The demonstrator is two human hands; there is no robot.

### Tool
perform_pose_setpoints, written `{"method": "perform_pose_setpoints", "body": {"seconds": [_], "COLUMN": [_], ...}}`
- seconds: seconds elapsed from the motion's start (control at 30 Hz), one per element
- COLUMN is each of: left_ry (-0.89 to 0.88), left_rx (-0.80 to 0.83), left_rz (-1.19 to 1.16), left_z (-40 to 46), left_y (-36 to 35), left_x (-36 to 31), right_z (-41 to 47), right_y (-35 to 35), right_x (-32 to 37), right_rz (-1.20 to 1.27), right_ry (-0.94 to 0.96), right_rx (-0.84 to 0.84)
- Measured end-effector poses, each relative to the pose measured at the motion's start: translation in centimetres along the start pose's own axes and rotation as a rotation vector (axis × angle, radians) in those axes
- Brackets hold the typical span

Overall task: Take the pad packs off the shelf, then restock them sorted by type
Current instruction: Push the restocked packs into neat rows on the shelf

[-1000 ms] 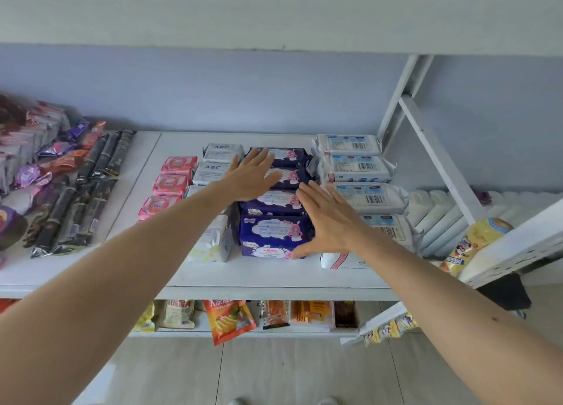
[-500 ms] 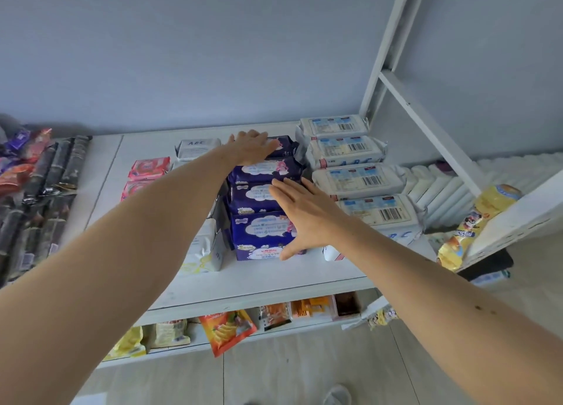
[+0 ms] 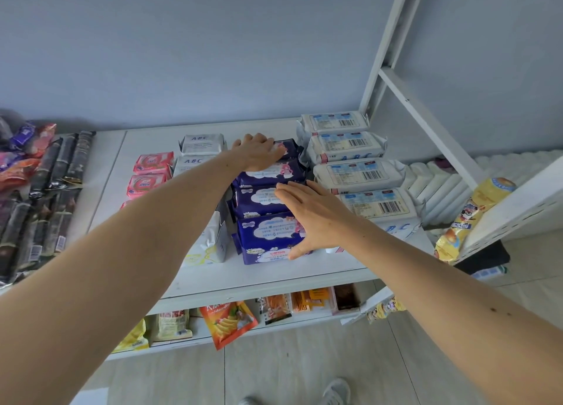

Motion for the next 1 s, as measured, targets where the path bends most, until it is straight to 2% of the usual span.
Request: {"method": "perform_pose_setpoints", "body": {"seconds": [0.57, 0.73, 1.0], "left_ry": [0.016, 0.035, 0.186], "left_rx": [0.032, 0.013, -0.002], "left_rz": [0.007, -0.068, -0.092], "left_z": [-0.9, -1.6, -4.5], "left_y": [0.9, 3.1, 3.1], "left_x": [0.9, 4.8, 12.0], "right_z": [-0.4, 1.0, 5.3], "right_y": [0.1, 1.6, 2.3], "right_x": [0.6, 2.4, 7.4], "right_rz": [-0.003, 0.025, 0.036], "right_ry": [-0.043, -0.004, 0.128], "right_rx": [0.057, 0.007, -0.046]}}
Point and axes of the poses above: each hand's wrist, its own z-axis towards the middle knuckle, its own y-axis out of the back of the hand, x = y × z, the point moved 4 cm from there along z, towards the middle knuckle, and after that the axes turned 4 degrees about -x, right-handed, at the moved point
